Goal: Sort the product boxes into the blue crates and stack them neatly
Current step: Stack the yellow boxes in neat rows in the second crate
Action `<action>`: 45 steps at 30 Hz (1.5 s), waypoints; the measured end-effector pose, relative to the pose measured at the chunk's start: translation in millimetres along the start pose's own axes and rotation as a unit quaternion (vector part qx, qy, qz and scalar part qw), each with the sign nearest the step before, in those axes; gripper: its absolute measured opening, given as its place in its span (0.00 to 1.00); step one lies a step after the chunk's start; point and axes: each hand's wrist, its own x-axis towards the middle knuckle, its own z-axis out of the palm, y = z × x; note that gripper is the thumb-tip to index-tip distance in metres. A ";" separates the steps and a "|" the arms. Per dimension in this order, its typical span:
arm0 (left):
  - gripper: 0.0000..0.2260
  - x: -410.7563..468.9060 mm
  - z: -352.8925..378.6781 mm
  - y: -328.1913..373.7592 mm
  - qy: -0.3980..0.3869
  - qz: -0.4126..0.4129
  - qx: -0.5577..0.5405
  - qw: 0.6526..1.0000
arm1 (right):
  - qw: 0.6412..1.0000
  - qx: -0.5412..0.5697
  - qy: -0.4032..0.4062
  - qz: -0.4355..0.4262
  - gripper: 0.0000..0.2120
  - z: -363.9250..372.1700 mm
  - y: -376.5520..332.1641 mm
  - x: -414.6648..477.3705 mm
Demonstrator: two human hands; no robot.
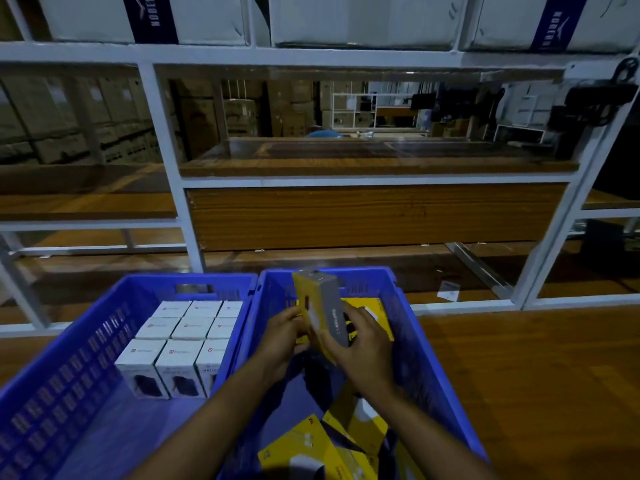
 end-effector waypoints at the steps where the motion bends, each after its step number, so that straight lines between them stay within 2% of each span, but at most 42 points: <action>1: 0.14 -0.6 -0.1 0.5 -0.010 -0.004 -0.010 1.000 | 0.998 -0.034 -0.005 -0.043 0.22 1.2 -2.4 -2.4; 3: 0.10 -2.9 -0.9 0.5 -0.025 -0.002 -0.038 0.999 | 0.989 -0.100 -0.021 -0.104 0.27 5.6 -5.1 -6.2; 5: 0.10 -5.1 -1.7 -0.6 -0.032 0.005 -0.066 0.997 | 0.978 -0.148 -0.025 -0.144 0.28 9.5 -8.4 -9.1; 8: 0.11 -6.2 -2.2 -1.1 -0.042 0.010 -0.086 0.995 | 0.975 -0.148 -0.014 -0.165 0.27 11.2 -12.7 -9.7; 10: 0.08 -4.8 -1.0 0.5 -0.048 0.020 -0.073 0.996 | 0.988 -0.099 -0.003 -0.121 0.26 8.7 -13.6 -7.1; 12: 0.09 -3.8 0.2 2.9 -0.046 0.023 -0.043 0.998 | 0.999 0.000 0.036 -0.003 0.28 3.1 -14.1 -2.7; 13: 0.10 -3.5 1.4 4.1 -0.044 0.016 -0.034 0.998 | 0.993 0.068 0.062 0.073 0.27 -1.2 -16.5 1.0; 15: 0.10 -6.9 5.3 7.2 -0.054 -0.004 -0.046 0.997 | 0.953 0.186 0.110 0.214 0.18 -7.7 -10.0 10.9; 17: 0.13 -9.2 9.7 6.9 -0.072 -0.027 -0.061 0.995 | 0.905 0.232 0.145 0.325 0.13 -11.3 3.3 20.2; 20: 0.16 -2.7 15.6 -0.7 -0.064 -0.062 -0.050 0.995 | 0.848 0.237 0.120 0.459 0.19 -7.4 26.8 22.2; 22: 0.16 4.5 17.6 -6.4 -0.044 -0.077 -0.036 0.995 | 0.796 0.282 0.093 0.527 0.12 -3.7 31.2 20.8; 24: 0.16 12.5 19.4 -11.9 -0.023 -0.098 -0.026 0.995 | 0.753 0.309 0.078 0.576 0.08 -4.4 27.4 18.6; 26: 0.15 25.3 22.1 -19.4 -0.009 -0.107 -0.033 0.994 | 0.724 0.331 0.069 0.601 0.04 -6.8 24.2 18.0; 28: 0.13 40.8 25.0 -25.2 -0.007 -0.103 -0.050 0.993 | 0.703 0.353 0.075 0.613 0.04 -9.1 24.2 20.8; 29: 0.14 50.2 26.2 -27.4 -0.016 -0.102 -0.073 0.992 | 0.694 0.370 0.089 0.611 0.03 -10.1 25.9 23.7; 31: 0.20 59.4 30.2 -26.0 -0.049 -0.105 -0.093 0.989 | 0.680 0.400 0.134 0.599 0.09 -12.8 29.9 29.4; 32: 0.23 60.8 32.5 -23.4 -0.069 -0.100 -0.061 0.991 | 0.676 0.401 0.156 0.599 0.13 -13.2 32.9 31.5; 34: 0.29 66.8 35.0 -24.0 -0.070 -0.049 0.099 0.991 | 0.672 0.385 0.172 0.609 0.15 -13.0 35.9 32.7; 36: 0.30 76.2 36.0 -29.7 -0.046 0.057 0.299 0.951 | 0.671 0.382 0.159 0.615 0.15 -10.7 37.2 30.9; 38: 0.19 82.1 39.0 -35.8 -0.068 0.154 0.419 0.892 | 0.673 0.378 0.154 0.617 0.14 -7.4 40.1 30.5; 39: 0.14 84.7 39.5 -38.9 -0.082 0.187 0.446 0.871 | 0.675 0.373 0.159 0.617 0.15 -5.5 43.0 31.0; 41: 0.09 87.3 41.1 -42.9 -0.093 0.216 0.454 0.859 | 0.676 0.368 0.165 0.617 0.15 -4.6 45.0 32.6; 45: 0.11 92.7 45.7 -48.9 -0.097 0.246 0.438 0.859 | 0.670 0.383 0.174 0.612 0.12 -5.8 47.2 35.8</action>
